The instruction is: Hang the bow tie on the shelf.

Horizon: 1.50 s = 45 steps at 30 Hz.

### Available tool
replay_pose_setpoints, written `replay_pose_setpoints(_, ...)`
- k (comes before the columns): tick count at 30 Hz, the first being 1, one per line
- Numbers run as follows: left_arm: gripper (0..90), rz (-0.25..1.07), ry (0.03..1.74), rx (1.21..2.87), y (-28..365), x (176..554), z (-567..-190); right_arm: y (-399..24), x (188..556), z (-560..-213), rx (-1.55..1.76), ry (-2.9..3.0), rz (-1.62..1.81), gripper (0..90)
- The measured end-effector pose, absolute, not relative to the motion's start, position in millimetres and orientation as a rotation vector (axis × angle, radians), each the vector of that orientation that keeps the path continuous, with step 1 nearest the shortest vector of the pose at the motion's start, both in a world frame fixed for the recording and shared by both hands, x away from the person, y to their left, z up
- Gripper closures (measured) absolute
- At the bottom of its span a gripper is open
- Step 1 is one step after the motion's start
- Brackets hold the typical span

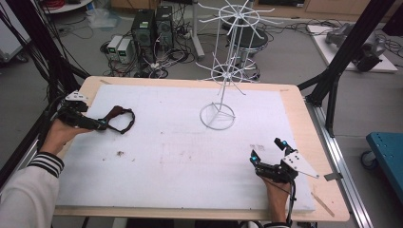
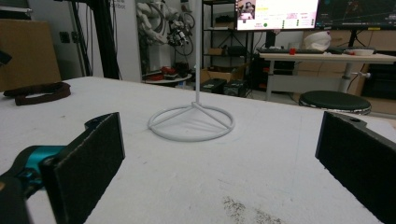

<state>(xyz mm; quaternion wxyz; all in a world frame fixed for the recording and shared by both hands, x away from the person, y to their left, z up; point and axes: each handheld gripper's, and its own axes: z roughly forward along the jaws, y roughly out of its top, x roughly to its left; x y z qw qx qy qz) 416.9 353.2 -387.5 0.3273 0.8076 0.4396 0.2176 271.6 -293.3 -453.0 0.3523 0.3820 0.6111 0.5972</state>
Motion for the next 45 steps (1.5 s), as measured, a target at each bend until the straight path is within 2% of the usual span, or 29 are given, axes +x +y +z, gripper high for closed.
replay_pose_setpoints(20,2.4,0.536,1.217,2.248,343.1,431.4,-411.2,-293.1,271.8,-452.9,0.983,1.581,1.542,0.5)
replay_pose_setpoints(23,11.0,0.518,1.205,2.254,343.4,432.1,-412.2,-293.1,271.5,-452.9,0.987,1.582,1.544,0.6)
replay_pose_setpoints(29,13.4,0.527,1.215,2.270,342.8,432.6,-413.7,-293.6,271.8,-452.9,0.985,1.580,1.543,0.6)
replay_pose_setpoints(34,22.0,0.531,1.226,2.270,342.5,432.8,-414.5,-293.3,271.5,-453.0,0.988,1.583,1.542,0.5)
replay_pose_setpoints(37,23.6,0.525,1.225,2.274,342.2,433.0,-415.0,-293.2,271.3,-452.9,0.992,1.583,1.546,0.6)
replay_pose_setpoints(45,40.8,0.513,1.217,2.305,338.6,432.5,-416.8,-293.7,271.7,-452.9,0.987,1.582,1.545,0.6)
